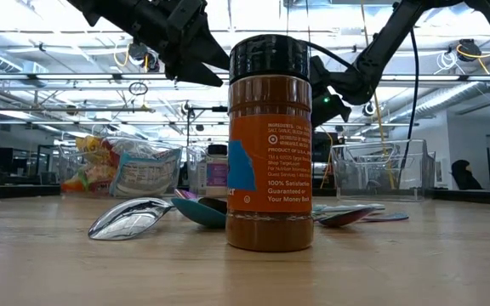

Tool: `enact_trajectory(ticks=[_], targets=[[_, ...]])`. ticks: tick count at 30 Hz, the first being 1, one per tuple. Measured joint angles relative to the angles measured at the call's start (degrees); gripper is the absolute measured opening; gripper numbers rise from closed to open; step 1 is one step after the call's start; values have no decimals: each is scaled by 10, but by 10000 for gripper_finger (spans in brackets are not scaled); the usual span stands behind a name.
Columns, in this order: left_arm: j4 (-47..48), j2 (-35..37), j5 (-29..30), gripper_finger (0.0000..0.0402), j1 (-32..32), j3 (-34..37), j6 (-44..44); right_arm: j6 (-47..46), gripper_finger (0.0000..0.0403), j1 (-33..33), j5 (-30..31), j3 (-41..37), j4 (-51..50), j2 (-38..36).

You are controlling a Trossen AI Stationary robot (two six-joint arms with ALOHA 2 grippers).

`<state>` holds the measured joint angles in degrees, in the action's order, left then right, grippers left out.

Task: Pick & Place Food Item
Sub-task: Put the golden seasoning bottle into the middle transparent bin, then put the orange seasoning bottle into the middle transparent bin

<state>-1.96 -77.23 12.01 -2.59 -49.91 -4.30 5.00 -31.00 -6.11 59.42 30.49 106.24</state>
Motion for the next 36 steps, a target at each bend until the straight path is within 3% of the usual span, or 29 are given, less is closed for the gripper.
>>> enact_trajectory(ticks=[9,17,27,36], targets=[[0,0,0,374,0,0,0,6,339,1,0,0,-1,-1],[0,0,0,374,0,0,0,21,341,3,3,0,-18,-24],[-1,0,0,374,0,0,0,17,338,14,1,-1,-176,-146],[-21,0,0,374,0,0,-25,35,334,80,-2,0,-319,-246]])
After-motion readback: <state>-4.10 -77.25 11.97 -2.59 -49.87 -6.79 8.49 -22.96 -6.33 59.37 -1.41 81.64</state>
